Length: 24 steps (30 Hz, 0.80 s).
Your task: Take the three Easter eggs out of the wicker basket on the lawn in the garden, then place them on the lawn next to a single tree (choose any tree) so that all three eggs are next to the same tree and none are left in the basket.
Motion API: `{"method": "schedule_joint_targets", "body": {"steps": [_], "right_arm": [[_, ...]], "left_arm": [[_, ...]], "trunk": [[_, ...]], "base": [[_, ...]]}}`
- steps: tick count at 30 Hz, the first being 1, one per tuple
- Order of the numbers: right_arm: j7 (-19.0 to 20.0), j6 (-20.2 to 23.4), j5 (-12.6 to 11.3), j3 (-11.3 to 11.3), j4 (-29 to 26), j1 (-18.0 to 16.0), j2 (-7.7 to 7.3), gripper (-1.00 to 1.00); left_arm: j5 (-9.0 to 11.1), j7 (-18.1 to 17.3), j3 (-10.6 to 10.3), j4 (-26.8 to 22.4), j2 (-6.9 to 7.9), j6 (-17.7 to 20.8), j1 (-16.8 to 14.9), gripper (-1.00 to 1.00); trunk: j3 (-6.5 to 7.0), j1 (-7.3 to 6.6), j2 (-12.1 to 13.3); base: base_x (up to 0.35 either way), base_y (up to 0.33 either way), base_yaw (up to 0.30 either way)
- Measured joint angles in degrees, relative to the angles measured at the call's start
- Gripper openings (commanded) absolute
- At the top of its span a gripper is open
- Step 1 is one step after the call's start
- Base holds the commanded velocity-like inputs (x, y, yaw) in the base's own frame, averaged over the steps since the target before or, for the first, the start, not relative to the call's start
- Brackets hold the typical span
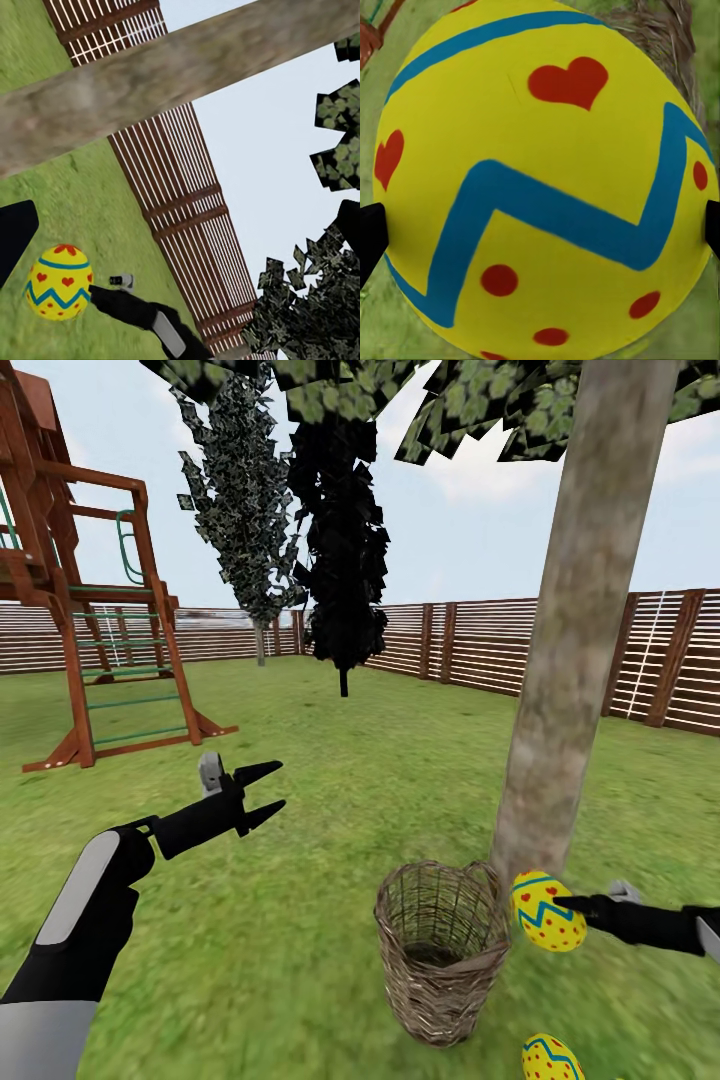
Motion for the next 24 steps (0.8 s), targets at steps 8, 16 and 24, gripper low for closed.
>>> {"method": "schedule_joint_targets", "body": {"steps": [8, 16, 24], "right_arm": [[-17.57, -4.85, -0.04, -3.23, 0.47, 0.35, 0.44, -1.0], [-34.42, -5.09, -0.06, -3.3, 0.45, 0.59, 2.02, -1.0], [-47.01, -6.97, 0.07, -3.39, 0.41, 0.66, 6.74, -1.0]], "left_arm": [[-0.09, 0.0, 0.03, 0.0, 0.0, 0.0, 0.0, 1.0], [-0.03, 0.0, 0.06, 0.01, 0.0, 0.0, 0.0, 1.0], [-0.01, 0.0, 0.05, -0.08, 0.0, 0.0, 0.0, 1.0]], "trunk": [[0.0, 0.0, 0.0], [0.0, 0.0, 0.0], [0.0, 0.0, 0.0]], "base": [[0.0, 0.0, 0.0], [0.0, 0.0, 0.0], [0.0, 0.0, 0.0]]}}
